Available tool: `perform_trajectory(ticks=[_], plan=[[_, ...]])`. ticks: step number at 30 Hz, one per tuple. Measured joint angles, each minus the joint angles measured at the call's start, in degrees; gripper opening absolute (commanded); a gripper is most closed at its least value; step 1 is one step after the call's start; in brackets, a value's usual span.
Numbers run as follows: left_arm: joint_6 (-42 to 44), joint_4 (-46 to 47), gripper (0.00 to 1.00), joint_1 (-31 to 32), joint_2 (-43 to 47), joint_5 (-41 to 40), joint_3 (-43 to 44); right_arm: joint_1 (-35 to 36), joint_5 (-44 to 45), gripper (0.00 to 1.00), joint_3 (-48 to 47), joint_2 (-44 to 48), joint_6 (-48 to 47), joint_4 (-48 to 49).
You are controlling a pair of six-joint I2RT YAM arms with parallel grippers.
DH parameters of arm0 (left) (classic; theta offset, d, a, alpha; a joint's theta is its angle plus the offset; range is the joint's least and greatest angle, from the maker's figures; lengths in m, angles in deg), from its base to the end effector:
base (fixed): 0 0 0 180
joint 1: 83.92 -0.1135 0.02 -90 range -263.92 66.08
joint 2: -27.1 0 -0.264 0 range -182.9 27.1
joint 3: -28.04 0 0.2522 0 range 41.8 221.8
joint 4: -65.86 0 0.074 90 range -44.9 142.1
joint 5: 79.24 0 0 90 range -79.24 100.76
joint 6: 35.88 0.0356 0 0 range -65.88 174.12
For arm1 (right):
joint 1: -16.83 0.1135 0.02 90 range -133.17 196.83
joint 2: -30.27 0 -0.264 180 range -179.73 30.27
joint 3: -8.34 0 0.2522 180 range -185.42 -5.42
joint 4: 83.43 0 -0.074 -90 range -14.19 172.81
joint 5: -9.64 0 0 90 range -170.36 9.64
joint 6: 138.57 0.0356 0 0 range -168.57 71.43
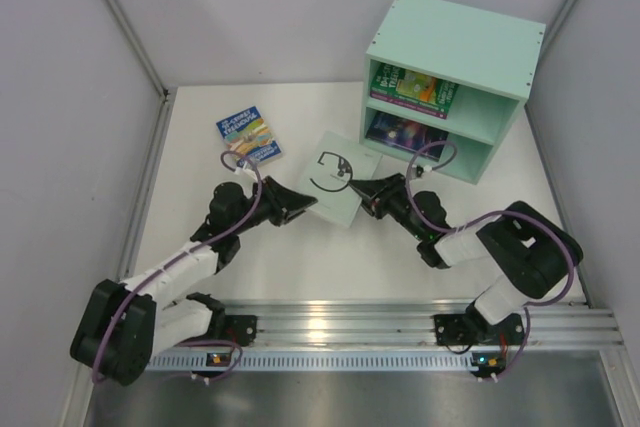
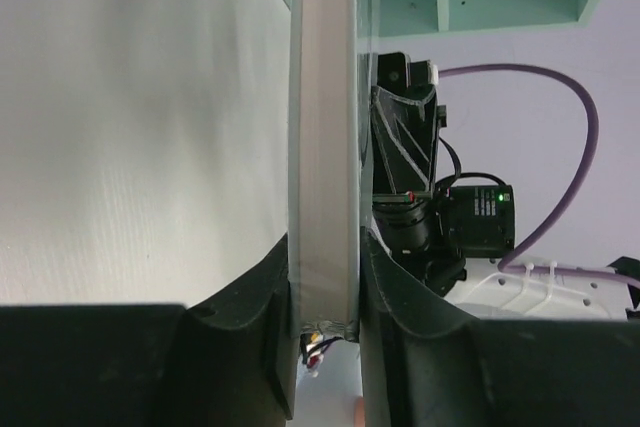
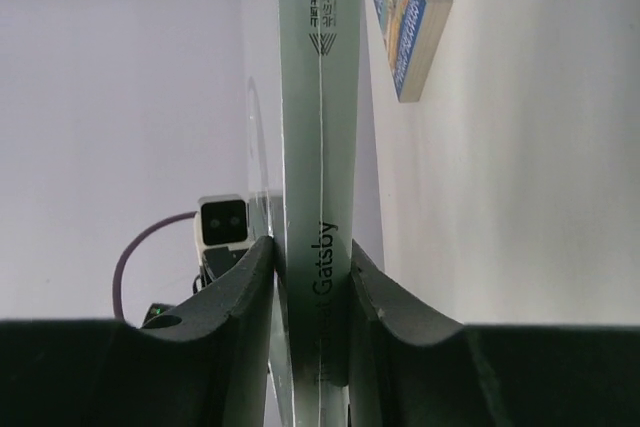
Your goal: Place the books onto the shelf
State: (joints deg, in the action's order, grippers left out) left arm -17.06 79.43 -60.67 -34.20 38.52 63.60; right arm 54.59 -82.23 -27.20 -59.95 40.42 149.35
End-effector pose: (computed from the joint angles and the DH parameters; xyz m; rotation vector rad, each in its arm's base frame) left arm 0.1988 -0.1035 0.2133 -0.4541 2.0176 -1.5421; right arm 0.2178 0.1701 0.1681 0.7971 1.7322 1.6628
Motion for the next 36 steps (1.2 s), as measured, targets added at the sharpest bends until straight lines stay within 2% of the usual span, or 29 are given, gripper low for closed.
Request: perform_trajectory(ticks=[2,12,20,21,24,25,26,28,29,30,31,32,33,36], plan=[[0.76,0.59,0.00,0.02,-1.64,1.92,0.28,-1.29,-2.40,0.35,1.31,-0.07,-0.02,0.81],[5.29,-0.92,0.00,0.61,-1.46,7.10,0.39,-5.31,-11.72,0.44,5.31,1.07,-1.99,1.86],[0.48,3.48,0.00,0.66,0.61,8.87,-3.28,-6.08,-12.20,0.49,6.03,2.19,-1.97,3.34],[-0.11,3.54,0.00,0.66,0.76,8.90,-3.28,-6.12,-12.24,0.48,6.03,2.43,-1.97,3.34],[-2.01,3.76,0.00,0.66,1.70,9.07,-3.28,-6.38,-12.39,0.33,6.10,3.96,-1.99,3.30],[-2.58,3.96,0.00,0.66,2.25,9.20,-3.26,-6.47,-12.39,0.17,6.21,4.50,-1.99,3.34],[-3.21,4.00,0.00,0.68,3.21,9.51,-3.26,-6.54,-12.59,0.17,6.54,5.55,-1.92,3.74],[-3.65,2.27,0.00,0.70,4.09,9.90,-2.82,-6.67,-12.79,0.00,6.80,6.64,-1.38,4.33],[-3.82,1.09,0.00,0.72,4.59,10.03,-2.29,-6.71,-12.92,0.00,6.95,7.34,-1.46,4.42],[-3.69,-0.39,0.05,0.79,5.07,10.14,-1.42,-6.75,-12.90,0.00,7.21,7.85,-1.44,4.42],[-2.99,-2.69,0.17,0.83,5.53,10.10,-0.20,-6.78,-12.81,0.00,7.26,8.28,-0.96,4.59],[-2.21,-5.27,0.32,0.87,5.86,9.84,1.01,-6.82,-12.81,0.00,7.26,8.63,-0.76,4.66],[-1.18,-8.17,0.54,0.92,6.25,9.49,2.36,-6.82,-12.72,0.00,7.28,8.94,-0.35,4.63],[3.69,-17.99,0.71,1.18,7.39,5.68,6.38,-6.97,-12.13,0.00,7.85,9.11,-0.26,4.52]])
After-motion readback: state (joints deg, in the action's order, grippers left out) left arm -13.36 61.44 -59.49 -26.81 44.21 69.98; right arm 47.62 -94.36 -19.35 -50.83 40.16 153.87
